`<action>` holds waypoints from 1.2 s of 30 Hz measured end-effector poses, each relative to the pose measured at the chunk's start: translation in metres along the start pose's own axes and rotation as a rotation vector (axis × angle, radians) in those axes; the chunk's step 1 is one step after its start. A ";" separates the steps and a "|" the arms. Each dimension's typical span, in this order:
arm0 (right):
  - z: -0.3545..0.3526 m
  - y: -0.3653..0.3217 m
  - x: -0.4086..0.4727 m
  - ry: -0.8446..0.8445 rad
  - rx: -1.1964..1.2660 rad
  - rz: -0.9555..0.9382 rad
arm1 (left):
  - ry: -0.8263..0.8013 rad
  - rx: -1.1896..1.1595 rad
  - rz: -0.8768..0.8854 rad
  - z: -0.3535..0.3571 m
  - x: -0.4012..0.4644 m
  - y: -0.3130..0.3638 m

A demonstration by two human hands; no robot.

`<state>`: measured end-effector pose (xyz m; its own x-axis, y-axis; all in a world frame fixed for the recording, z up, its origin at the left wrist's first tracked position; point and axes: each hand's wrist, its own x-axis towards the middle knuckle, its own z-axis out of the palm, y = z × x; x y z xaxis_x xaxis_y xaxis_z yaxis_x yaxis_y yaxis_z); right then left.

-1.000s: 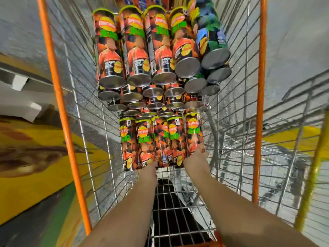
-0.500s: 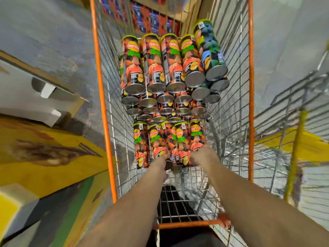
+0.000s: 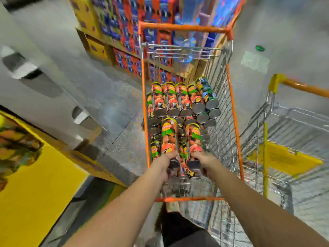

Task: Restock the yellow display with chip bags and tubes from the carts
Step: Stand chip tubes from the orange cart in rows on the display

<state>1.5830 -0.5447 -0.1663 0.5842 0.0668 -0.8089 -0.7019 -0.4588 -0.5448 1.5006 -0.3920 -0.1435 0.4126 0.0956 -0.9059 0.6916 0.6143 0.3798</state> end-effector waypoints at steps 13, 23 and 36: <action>0.170 -0.048 -0.200 -0.250 0.020 -0.682 | 0.199 -0.176 0.721 -0.168 -0.198 0.011; 0.309 -0.046 -0.265 -0.587 -0.416 -0.789 | 0.369 -0.090 0.956 -0.334 -0.249 -0.034; 0.459 -0.029 -0.238 -0.771 -0.889 -0.948 | 0.775 -0.156 0.794 -0.453 -0.192 -0.077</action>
<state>1.2771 -0.1404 -0.0595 0.1181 0.9421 -0.3137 0.4333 -0.3332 -0.8374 1.0992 -0.1025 -0.0834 0.1858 0.9324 -0.3101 0.2922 0.2489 0.9234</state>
